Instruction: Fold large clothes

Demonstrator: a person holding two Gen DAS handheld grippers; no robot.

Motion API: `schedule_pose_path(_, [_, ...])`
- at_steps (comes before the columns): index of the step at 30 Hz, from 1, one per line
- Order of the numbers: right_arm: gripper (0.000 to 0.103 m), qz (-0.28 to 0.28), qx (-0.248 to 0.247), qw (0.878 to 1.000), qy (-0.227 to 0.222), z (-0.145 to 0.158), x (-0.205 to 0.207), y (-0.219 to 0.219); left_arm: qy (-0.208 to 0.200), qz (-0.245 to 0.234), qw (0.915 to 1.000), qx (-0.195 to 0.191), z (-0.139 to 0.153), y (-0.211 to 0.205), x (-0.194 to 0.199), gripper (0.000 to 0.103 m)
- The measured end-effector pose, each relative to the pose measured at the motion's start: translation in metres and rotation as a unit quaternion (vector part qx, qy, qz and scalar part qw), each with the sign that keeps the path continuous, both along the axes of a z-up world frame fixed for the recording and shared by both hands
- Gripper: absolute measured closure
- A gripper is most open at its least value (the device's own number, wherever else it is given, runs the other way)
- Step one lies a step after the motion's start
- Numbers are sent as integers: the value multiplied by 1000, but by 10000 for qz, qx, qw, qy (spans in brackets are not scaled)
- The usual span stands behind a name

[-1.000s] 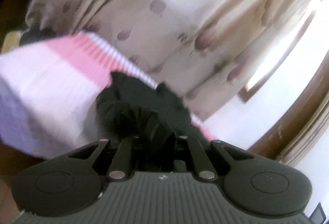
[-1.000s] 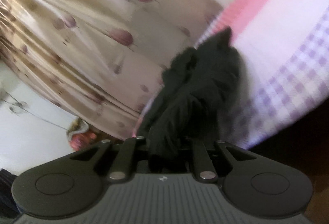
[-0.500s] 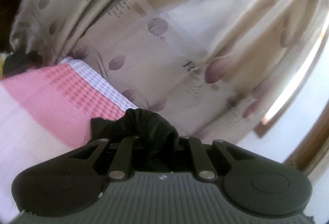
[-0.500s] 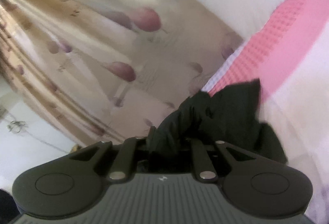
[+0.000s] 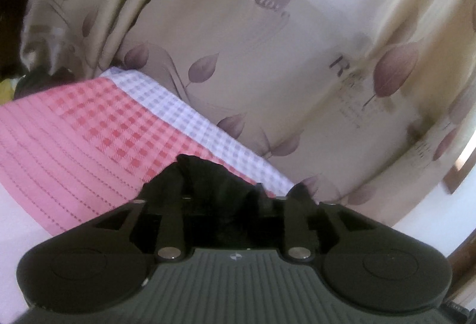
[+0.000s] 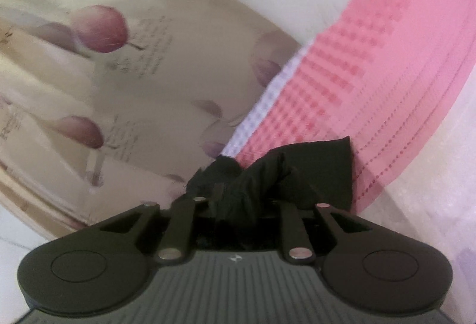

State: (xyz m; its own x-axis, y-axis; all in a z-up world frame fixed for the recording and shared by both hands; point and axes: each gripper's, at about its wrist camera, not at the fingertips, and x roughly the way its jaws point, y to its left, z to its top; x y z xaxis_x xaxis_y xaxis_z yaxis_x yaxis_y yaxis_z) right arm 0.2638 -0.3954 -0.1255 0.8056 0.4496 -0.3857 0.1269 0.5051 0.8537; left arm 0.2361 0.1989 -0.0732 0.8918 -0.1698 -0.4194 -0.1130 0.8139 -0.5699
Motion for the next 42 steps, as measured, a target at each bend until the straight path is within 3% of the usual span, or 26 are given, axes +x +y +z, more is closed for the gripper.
schedule_pose_path(1, [75,-54,115,9999,3,-5,2,-1,-26,-12,10000,29,-1,-2,1,49])
schedule_pose_path(2, [64,-113,216,9997,-16,-8,1,-1,-83,-36,9999,90,-1,-6,0,41])
schedule_pose_path(3, [42,-195,291,9993,-116,-9,-2,-2,-180,-54,9996,189,0,-10,-2,21])
schedule_pose_path(4, [29,-274,314,9988,-264,-8,-7,-2,-313,-16,9988,372,3,-14,-6,0])
schedule_pose_path(5, [11,-375,297,9979,-438,-5,-14,-2,-480,116,9968,626,7,-19,-12,2])
schedule_pose_path(6, [7,-481,232,9968,-601,-1,-22,-3,-657,227,9938,868,10,-24,-19,0])
schedule_pose_path(8, [7,-419,-11,9960,-789,9,-31,1,-826,84,9916,987,16,-28,-24,0])
schedule_pose_path(10, [7,-90,-499,9943,-940,22,-32,18,-948,-172,9926,742,20,-34,-29,3])
schedule_pose_path(12, [10,432,-1308,9851,-1029,39,-25,53,-1062,-631,9908,548,25,-50,-28,10])
schedule_pose_path(13, [16,736,-1842,9738,-1114,48,-19,80,-1018,-936,9889,551,28,-65,-23,23])
schedule_pose_path(15, [60,1323,-2339,9566,-1123,57,-1,129,-921,-1356,9845,628,31,-93,-12,45])
schedule_pose_path(16, [66,1544,-2493,9500,-1073,59,9,151,-846,-1578,9816,661,31,-109,-3,51])
schedule_pose_path(19, [74,2123,-3135,9191,-1094,58,40,220,-680,-2145,9716,732,25,-146,24,63])
schedule_pose_path(21, [76,2418,-3474,8998,-1059,51,61,254,-623,-2369,9641,1030,18,-163,42,63])
schedule_pose_path(23, [77,2537,-3700,8890,-916,41,79,269,-578,-2431,9578,1422,6,-169,60,63])
schedule_pose_path(25, [84,2597,-4062,8725,-795,25,94,273,-388,-2319,9578,1653,-13,-157,79,69])
schedule_pose_path(26, [86,2594,-4131,8698,-739,18,99,271,-246,-2189,9610,1672,-26,-146,88,71])
schedule_pose_path(28, [91,2488,-3975,8808,-653,3,105,253,25,-1860,9730,1365,-51,-120,100,92])
schedule_pose_path(30, [92,2313,-3782,8938,-675,-10,106,233,-27,-1733,9827,654,-71,-95,105,92])
schedule_pose_path(33, [103,2106,-3434,9131,-634,-18,109,206,-194,-1696,9831,656,-81,-89,103,92])
schedule_pose_path(36, [103,1935,-3642,9081,-719,-17,106,187,-223,-1600,9855,522,-84,-76,102,92])
schedule_pose_path(42, [103,1359,-3605,9217,-449,-24,97,132,-125,-1055,9937,368,-84,-31,93,92])
